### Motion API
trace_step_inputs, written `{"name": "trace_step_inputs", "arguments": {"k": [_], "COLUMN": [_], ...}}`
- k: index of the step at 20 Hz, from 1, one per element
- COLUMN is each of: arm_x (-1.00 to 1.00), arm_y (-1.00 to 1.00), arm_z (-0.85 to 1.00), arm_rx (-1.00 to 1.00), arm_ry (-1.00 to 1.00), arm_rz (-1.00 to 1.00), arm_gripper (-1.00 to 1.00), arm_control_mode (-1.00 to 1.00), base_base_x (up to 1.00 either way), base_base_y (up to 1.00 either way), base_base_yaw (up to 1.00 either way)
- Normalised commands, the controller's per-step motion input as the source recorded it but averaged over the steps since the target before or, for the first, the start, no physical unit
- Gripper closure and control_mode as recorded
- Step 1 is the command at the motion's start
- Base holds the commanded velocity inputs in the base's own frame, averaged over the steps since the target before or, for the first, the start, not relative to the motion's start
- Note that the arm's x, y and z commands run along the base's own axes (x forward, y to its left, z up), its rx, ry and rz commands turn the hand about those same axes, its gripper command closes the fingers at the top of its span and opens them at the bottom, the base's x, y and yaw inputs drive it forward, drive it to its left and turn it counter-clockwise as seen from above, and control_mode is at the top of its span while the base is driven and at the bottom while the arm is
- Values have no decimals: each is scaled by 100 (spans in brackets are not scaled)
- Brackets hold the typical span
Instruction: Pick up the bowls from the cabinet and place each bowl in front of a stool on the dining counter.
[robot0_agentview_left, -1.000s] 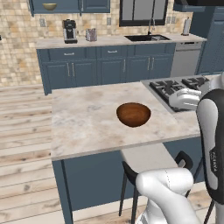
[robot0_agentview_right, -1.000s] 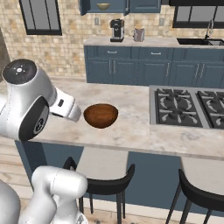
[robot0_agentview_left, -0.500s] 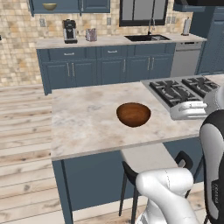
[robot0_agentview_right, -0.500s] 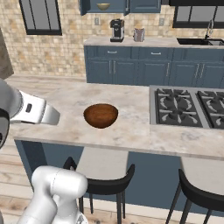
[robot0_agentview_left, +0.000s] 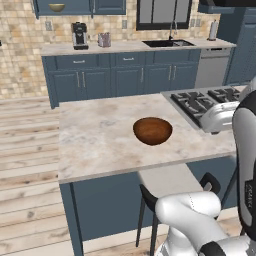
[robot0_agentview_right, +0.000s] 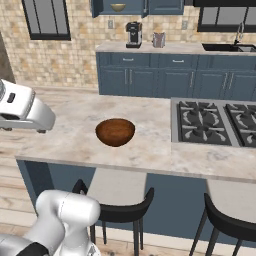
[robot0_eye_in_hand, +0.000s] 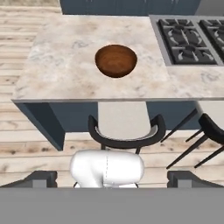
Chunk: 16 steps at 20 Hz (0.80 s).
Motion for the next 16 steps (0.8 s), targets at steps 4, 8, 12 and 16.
{"name": "trace_step_inputs", "arguments": {"k": [4,8,12,16], "arm_x": [-21,-10,0,0], "arm_y": [0,0,0,0], "arm_z": [-10,-30,-10,0], "arm_rx": [0,0,0,0], "arm_ry": [4,0,0,0], "arm_rz": [0,0,0,0], "arm_gripper": [-100,-100,-100,-100], "arm_control_mode": [-100,-100,-100,-100], "base_base_x": [0,0,0,0], "base_base_y": [0,0,0,0], "base_base_yaw": [0,0,0,0]}}
